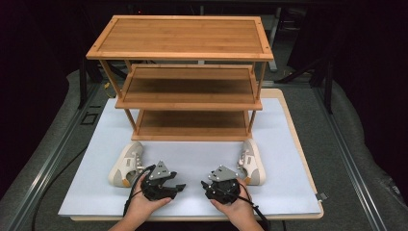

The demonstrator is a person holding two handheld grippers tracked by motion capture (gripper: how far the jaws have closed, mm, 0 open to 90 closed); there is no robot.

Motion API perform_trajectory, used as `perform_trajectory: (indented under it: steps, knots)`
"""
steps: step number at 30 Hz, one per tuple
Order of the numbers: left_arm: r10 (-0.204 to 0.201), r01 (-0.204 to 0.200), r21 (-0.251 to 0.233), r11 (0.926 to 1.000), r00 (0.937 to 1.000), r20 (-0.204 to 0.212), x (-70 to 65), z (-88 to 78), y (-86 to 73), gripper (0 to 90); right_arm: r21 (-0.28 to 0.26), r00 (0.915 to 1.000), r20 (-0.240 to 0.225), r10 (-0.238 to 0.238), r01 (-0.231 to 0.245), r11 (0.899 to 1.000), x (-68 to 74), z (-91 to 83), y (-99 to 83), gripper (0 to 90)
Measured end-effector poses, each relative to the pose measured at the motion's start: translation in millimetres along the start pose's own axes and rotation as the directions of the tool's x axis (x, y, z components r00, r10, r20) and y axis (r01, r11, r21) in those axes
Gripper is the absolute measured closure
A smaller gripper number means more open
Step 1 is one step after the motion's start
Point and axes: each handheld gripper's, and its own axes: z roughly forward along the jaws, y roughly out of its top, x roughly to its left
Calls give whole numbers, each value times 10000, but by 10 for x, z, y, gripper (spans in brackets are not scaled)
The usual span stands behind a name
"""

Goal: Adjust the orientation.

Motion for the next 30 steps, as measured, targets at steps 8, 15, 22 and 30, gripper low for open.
perform_trajectory:
  steps: [8, 15, 22, 30]
  knots:
    - [-214, 214, -179, 9996, 9998, 18, -49, -282, 17, 445, -214, 10000, -62, 56, -58, 9998, 6, -135, 6, 464]
    - [-830, 818, -716, 9941, 9965, -134, 84, -548, 54, 455, -465, 9998, 18, 189, -188, 9987, 3, -222, 24, 470]
    - [-1736, 1676, -1095, 9798, 9836, -480, 276, -753, 23, 477, -1051, 9995, 139, 294, -278, 9941, -31, -282, 28, 499]
    - [-1977, 1780, -1377, 9743, 9694, -1454, 489, -1033, -45, 475, -980, 9991, 158, 383, -365, 9945, -49, -274, 15, 499]
